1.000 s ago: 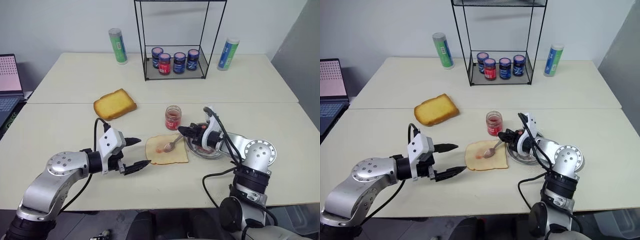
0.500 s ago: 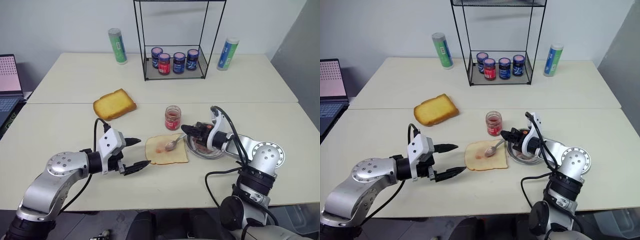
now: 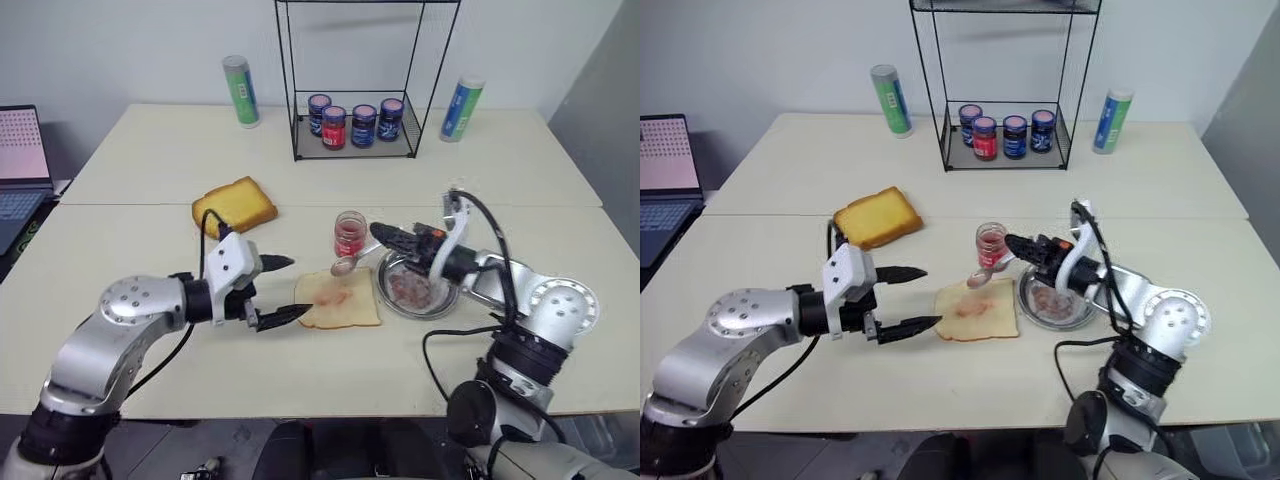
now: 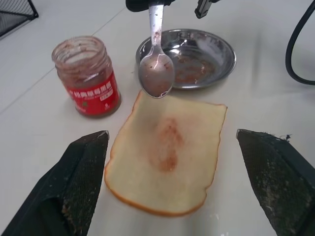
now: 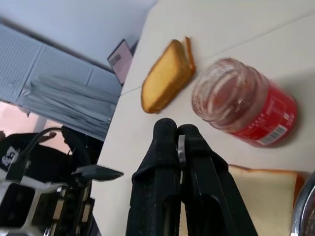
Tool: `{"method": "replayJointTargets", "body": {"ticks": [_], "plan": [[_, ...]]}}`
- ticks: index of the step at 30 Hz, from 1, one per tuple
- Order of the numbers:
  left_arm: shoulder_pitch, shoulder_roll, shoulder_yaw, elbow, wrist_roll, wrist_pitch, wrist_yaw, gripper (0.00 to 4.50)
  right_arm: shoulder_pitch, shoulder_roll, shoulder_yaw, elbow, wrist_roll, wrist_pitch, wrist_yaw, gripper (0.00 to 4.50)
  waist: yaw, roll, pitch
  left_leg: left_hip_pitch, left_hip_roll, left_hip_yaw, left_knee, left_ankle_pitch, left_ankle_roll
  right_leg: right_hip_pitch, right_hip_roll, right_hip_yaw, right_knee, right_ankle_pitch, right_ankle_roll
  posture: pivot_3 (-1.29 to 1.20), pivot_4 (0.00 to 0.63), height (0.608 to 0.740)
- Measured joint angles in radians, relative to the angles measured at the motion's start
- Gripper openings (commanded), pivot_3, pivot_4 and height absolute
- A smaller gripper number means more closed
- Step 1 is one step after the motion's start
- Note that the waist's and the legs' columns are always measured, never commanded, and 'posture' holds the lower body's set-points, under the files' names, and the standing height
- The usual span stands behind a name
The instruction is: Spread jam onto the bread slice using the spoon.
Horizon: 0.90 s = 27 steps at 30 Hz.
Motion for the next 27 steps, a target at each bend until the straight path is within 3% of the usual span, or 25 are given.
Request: {"method": "replayJointTargets", "body": {"ticks": [8, 17, 27], "plan": [[-0.152, -0.094, -0.185, 0.047, 0.056, 0.002, -0.011, 4.35, 0.126, -0.189, -0.077, -0.050, 0.017, -0.043, -0.009, 0.08, -0.009, 0.001, 0.000, 0.001, 0.002, 0.000, -0.001, 0.000, 0.000, 0.000, 0.002, 0.001, 0.001, 0.000, 0.000, 0.00, 0.150, 0.740], [-0.171, -0.204, -0.299, 0.139, 0.147, -0.064, -0.001, 4.35, 0.210, -0.225, 0.029, 0.061, -0.070, -0.229, 0.065, 0.08, -0.012, 0.001, 0.000, 0.002, 0.002, 0.001, 0.000, 0.000, 0.000, 0.000, 0.004, 0.002, 0.002, 0.000, 0.000, 0.00, 0.150, 0.740], [-0.173, -0.228, -0.300, 0.187, 0.189, -0.100, 0.000, 4.35, 0.248, -0.346, 0.127, 0.321, -0.197, -0.427, 0.263, 2.19, -0.010, 0.001, 0.000, 0.001, 0.001, 0.001, 0.000, 0.000, 0.000, 0.000, 0.002, 0.002, 0.001, 0.000, 0.000, 0.00, 0.150, 0.740]]}}
